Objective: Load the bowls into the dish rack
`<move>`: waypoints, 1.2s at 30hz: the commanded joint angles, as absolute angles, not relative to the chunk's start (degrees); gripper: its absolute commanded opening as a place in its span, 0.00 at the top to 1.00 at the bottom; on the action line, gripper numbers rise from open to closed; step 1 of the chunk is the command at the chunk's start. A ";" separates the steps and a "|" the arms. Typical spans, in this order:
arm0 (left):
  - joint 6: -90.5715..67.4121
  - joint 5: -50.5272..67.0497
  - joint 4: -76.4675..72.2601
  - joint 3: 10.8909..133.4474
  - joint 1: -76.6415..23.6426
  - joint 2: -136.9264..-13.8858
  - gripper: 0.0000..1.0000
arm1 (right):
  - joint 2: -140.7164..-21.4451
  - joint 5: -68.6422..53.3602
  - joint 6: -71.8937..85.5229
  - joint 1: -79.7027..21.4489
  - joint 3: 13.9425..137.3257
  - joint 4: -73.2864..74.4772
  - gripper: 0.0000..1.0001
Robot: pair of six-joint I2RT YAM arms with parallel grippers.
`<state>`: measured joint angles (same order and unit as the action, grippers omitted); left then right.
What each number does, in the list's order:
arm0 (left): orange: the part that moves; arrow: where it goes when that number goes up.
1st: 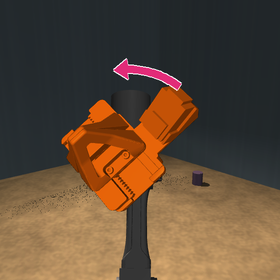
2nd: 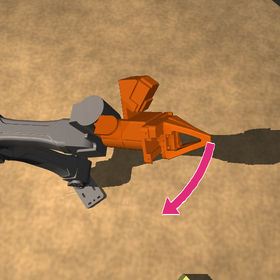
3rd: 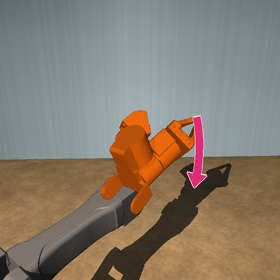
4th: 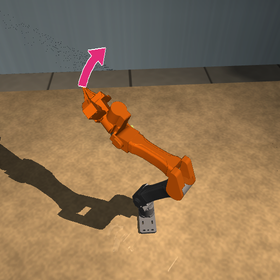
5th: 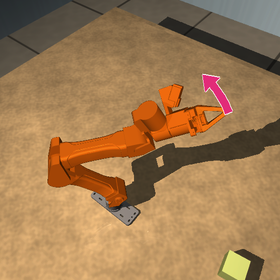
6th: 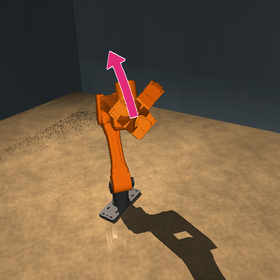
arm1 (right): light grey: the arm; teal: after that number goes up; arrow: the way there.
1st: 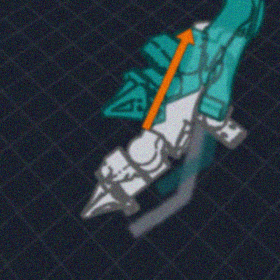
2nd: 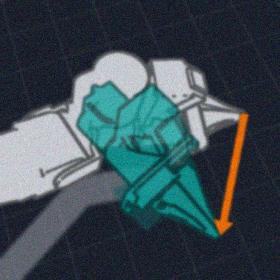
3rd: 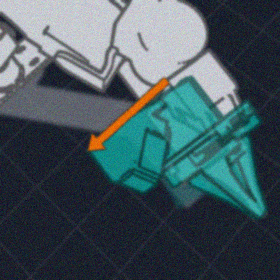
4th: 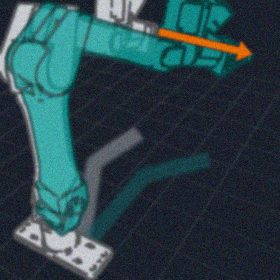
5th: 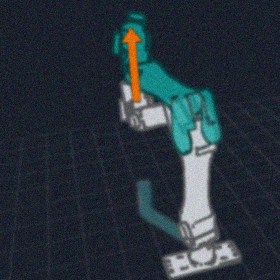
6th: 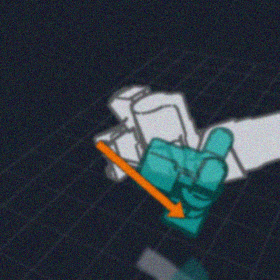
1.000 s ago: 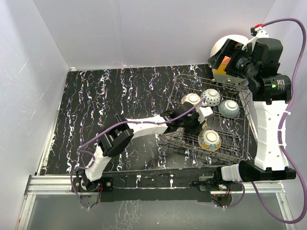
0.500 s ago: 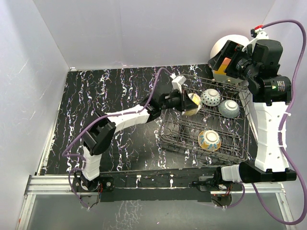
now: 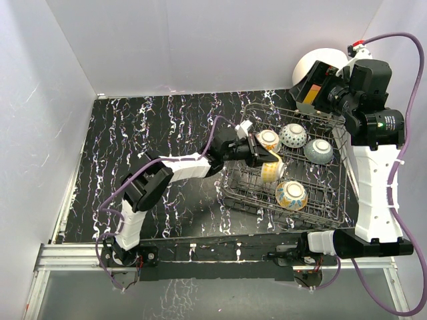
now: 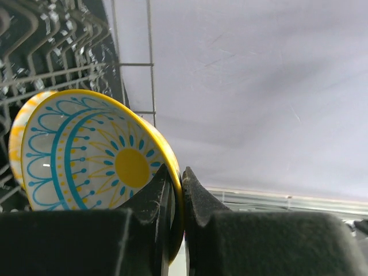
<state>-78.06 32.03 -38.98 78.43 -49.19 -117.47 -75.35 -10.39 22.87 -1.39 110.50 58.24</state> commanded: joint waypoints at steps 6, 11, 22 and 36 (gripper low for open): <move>-97.28 32.47 -58.41 69.03 -48.07 -118.39 1.00 | -73.14 -10.15 23.20 -1.23 109.35 55.63 0.01; -96.98 33.47 -55.57 70.96 -48.20 -120.18 1.00 | -73.02 -10.29 23.13 -1.19 109.21 55.64 0.01; -99.83 33.20 -56.40 67.41 -48.02 -123.31 1.00 | -73.04 -10.15 22.68 -1.15 108.46 55.63 0.01; -99.39 34.34 -54.37 62.69 -45.69 -123.74 1.00 | -73.82 -10.33 22.33 -1.22 107.98 55.65 0.01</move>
<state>-96.71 32.69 -59.22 66.57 -47.35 -124.95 -74.52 -10.46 22.72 -1.37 107.94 58.37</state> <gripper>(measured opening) 0.059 0.987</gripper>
